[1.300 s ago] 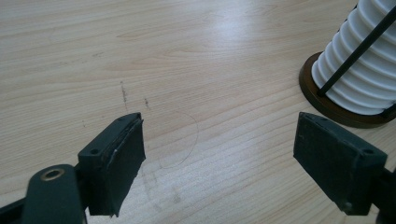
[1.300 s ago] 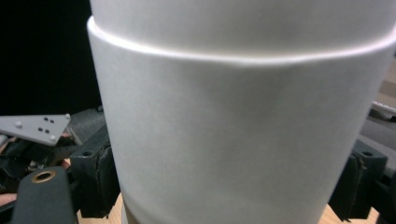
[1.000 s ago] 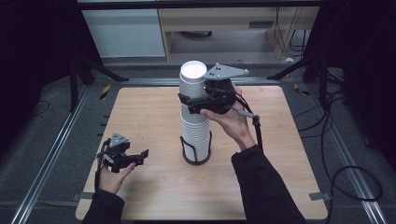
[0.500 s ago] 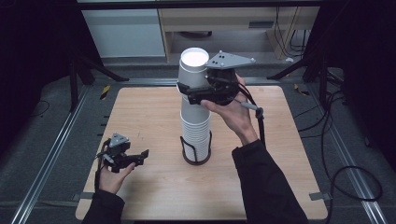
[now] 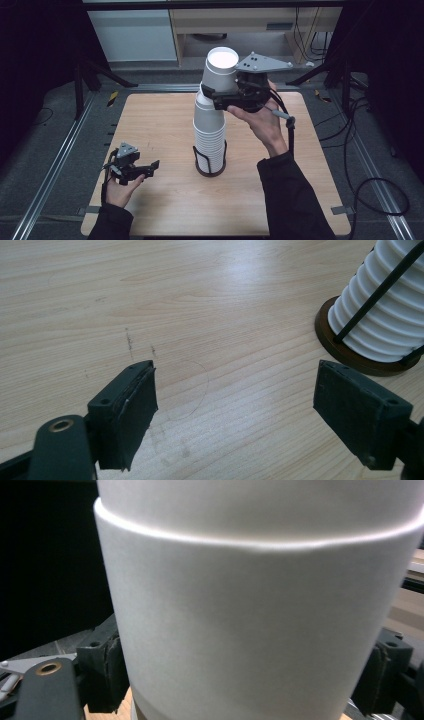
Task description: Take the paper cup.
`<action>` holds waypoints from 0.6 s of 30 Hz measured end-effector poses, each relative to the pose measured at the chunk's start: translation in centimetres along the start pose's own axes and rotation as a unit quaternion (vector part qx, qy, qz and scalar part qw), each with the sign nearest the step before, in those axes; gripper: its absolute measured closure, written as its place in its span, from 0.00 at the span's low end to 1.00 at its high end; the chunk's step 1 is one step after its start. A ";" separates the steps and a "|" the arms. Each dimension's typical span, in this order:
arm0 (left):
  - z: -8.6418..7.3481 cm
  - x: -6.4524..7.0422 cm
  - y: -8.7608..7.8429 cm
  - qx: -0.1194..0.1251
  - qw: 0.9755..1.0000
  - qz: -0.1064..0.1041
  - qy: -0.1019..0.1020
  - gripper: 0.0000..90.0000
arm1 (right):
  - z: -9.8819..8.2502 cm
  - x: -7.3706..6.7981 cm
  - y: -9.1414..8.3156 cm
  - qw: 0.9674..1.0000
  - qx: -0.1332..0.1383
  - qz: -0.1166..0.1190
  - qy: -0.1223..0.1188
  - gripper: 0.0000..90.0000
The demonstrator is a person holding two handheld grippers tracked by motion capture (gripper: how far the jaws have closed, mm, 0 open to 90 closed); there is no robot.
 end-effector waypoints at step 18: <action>0.2 0.4 -0.1 0.005 1.000 -0.005 0.008 0.21 | -2.9 3.6 -5.2 0.999 -0.003 -0.033 0.023 0.18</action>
Point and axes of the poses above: each handheld gripper's, and its own axes: y roughly forward along the jaws, z roughly out of its top, x roughly to its right, the point moved 3 cm from there along y, roughly forward along the jaws, and after that the axes turned 10 degrees about y, right-handed, at the moved point
